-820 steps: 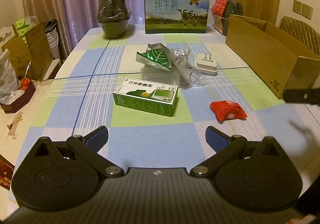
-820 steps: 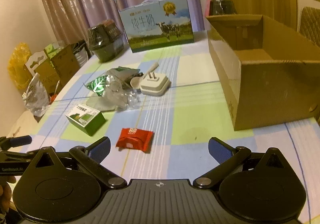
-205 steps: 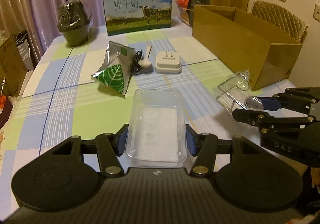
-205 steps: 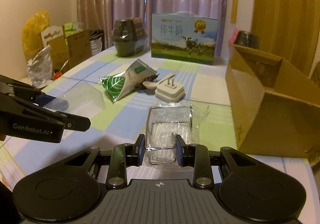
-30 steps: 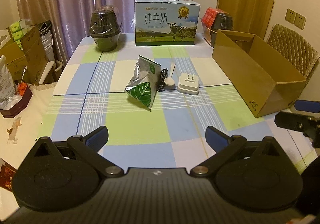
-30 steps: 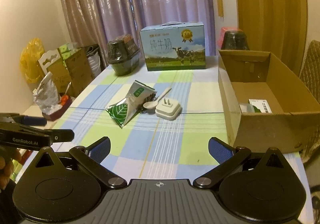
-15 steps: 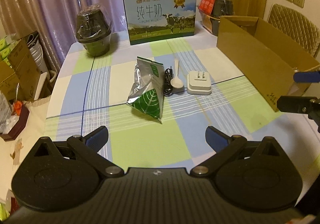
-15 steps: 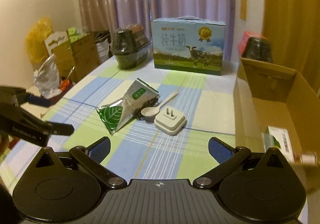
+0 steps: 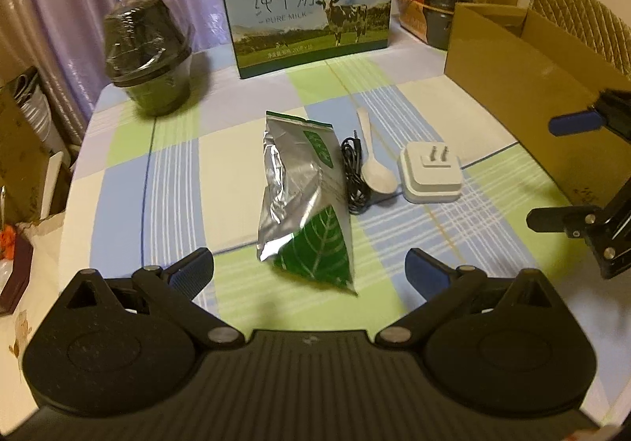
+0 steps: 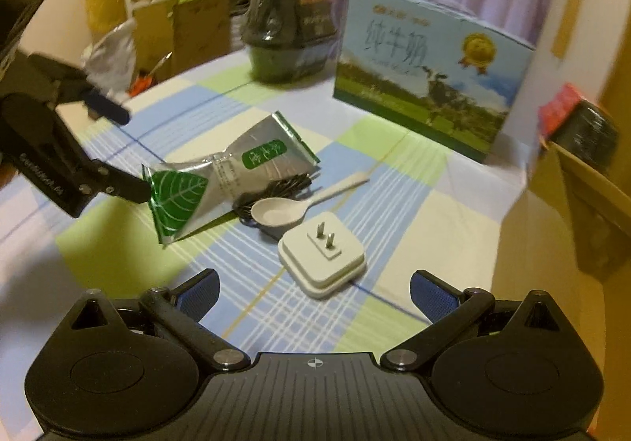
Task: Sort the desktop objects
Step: 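Grasp the silver tea bag with the left gripper while the right grasps the white plug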
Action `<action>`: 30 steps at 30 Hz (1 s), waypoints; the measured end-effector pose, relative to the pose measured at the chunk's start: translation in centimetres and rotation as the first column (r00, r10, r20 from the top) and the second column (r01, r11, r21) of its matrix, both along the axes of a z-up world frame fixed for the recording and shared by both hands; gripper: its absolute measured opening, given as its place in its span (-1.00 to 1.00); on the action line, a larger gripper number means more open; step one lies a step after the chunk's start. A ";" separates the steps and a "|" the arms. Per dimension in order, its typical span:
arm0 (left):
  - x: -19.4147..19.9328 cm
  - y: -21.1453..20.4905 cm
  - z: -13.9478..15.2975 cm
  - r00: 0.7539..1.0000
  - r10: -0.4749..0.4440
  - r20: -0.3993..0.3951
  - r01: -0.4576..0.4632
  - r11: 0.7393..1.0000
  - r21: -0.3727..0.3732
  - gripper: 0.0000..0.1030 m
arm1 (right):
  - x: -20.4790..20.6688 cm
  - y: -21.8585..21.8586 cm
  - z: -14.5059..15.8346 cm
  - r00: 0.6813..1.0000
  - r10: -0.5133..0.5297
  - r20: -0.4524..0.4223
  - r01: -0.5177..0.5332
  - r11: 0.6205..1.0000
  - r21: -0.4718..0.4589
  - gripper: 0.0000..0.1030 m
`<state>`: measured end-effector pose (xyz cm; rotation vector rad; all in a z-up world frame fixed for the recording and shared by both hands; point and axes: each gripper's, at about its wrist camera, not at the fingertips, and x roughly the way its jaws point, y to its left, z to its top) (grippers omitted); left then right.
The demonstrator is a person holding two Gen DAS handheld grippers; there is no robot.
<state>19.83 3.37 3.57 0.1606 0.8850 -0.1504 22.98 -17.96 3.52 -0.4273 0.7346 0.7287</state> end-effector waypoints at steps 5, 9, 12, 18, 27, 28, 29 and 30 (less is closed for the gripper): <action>3.7 0.0 -1.3 0.998 -0.055 -0.022 0.056 0.997 0.055 0.97 | 2.1 1.9 -1.0 0.995 0.103 -0.010 -0.104 0.992 -0.074 0.96; 6.3 0.2 -2.4 0.995 -0.079 -0.053 0.081 0.996 0.045 0.97 | 3.8 3.1 -2.1 0.986 0.166 -0.027 -0.168 0.977 -0.133 0.96; 7.7 0.5 -3.0 0.993 -0.092 -0.071 0.094 0.995 0.029 0.96 | 5.0 3.7 -2.8 0.985 0.168 -0.034 -0.171 0.972 -0.159 0.95; 10.1 0.9 -4.5 0.981 -0.137 -0.138 0.135 0.991 -0.022 0.91 | 6.8 4.8 -4.0 0.974 0.210 -0.085 -0.222 0.957 -0.186 0.95; 11.9 1.5 -6.8 0.968 -0.133 -0.215 0.123 0.991 -0.059 0.76 | 7.9 5.8 -6.0 0.964 0.228 -0.135 -0.256 0.932 -0.257 0.65; 12.0 1.6 -6.9 0.966 -0.130 -0.222 0.116 0.991 -0.071 0.70 | 8.1 5.9 -6.2 0.965 0.227 -0.133 -0.254 0.932 -0.257 0.62; 12.0 1.7 -7.0 0.965 -0.123 -0.230 0.106 0.991 -0.086 0.63 | 8.2 6.0 -6.3 0.965 0.225 -0.137 -0.253 0.934 -0.252 0.50; 12.1 1.7 -7.1 0.965 -0.120 -0.233 0.100 0.990 -0.097 0.62 | 8.3 6.1 -6.4 0.965 0.222 -0.142 -0.251 0.936 -0.245 0.33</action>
